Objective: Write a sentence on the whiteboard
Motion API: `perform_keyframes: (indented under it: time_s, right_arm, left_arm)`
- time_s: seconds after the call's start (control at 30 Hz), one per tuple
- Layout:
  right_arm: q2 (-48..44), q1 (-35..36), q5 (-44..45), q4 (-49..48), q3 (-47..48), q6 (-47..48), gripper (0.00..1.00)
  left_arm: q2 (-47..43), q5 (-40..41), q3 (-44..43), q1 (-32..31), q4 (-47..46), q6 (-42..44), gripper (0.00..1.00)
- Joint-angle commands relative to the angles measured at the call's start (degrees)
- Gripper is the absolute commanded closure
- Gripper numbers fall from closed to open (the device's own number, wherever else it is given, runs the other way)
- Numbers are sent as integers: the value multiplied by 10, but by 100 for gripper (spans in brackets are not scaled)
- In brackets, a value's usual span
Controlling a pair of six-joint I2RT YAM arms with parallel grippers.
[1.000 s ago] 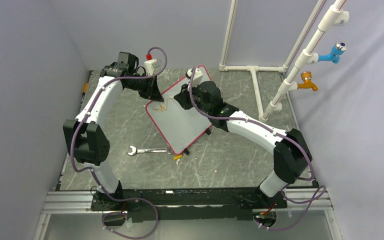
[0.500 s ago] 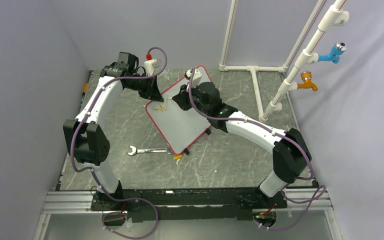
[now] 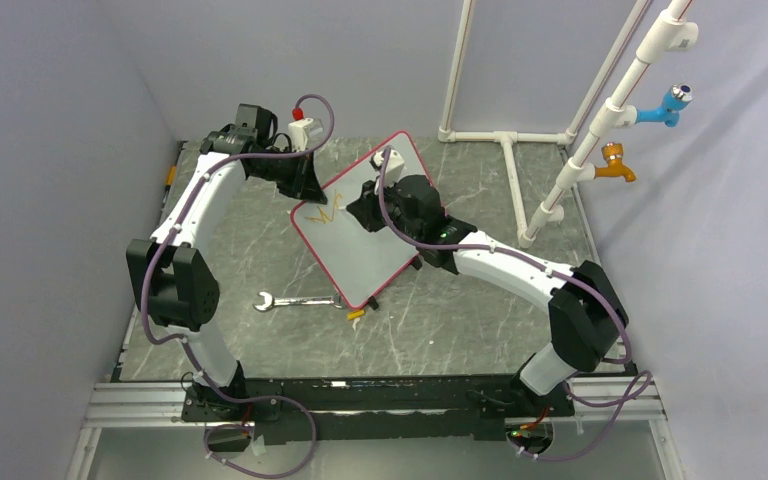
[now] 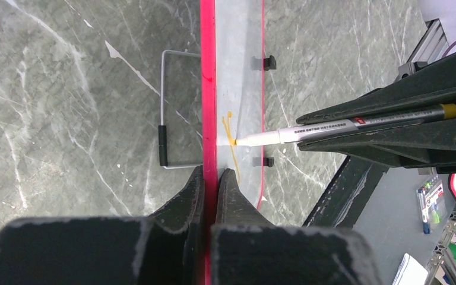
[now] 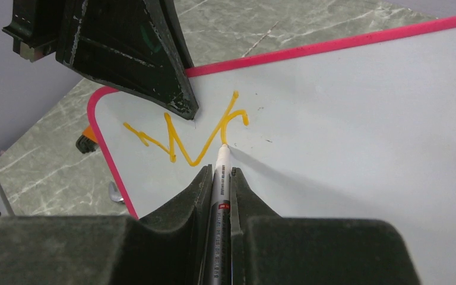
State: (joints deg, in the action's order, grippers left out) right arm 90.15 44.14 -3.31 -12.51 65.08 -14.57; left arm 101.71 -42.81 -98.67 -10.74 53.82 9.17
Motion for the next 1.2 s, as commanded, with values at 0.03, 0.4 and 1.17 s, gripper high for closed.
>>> perform_keyframes:
  time_s: [0.03,0.4,1.17]
  right_arm:
    - [-14,2,31,18,-7,5,100]
    - [13,1,64,42,61,20,100]
    - [-2,2,72,47,15,10,100]
  left_arm:
    - [-8,65,12,-17,-4,57,100]
    - [-9,65,12,-19,-4,57,100]
    - [-12,67,11,-20,-3,57,100]
